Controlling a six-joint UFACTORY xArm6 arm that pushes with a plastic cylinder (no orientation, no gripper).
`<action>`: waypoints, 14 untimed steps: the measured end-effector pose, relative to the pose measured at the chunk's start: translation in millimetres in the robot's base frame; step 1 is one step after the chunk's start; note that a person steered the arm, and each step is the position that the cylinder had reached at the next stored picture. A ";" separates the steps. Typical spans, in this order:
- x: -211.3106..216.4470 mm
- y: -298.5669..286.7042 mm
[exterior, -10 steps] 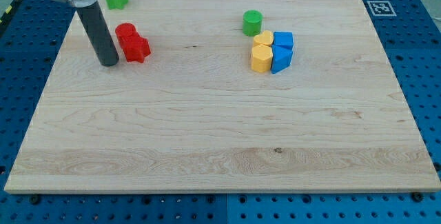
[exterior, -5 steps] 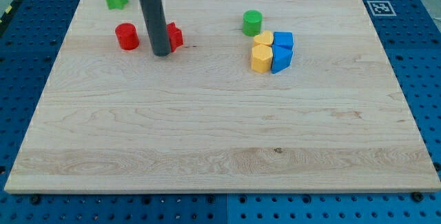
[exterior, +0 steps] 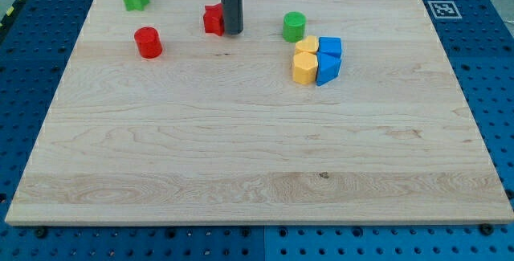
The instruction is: Move the red star to the top center
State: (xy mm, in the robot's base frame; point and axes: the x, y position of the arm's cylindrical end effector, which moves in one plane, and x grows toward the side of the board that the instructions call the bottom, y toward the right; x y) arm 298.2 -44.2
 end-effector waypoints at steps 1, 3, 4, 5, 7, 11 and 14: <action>23.5 2.0; 36.4 -37.2; 15.0 -53.1; -0.7 -55.3; -6.8 -26.4; -33.0 -19.1; -63.1 -43.2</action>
State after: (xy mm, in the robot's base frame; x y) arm 235.1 -87.5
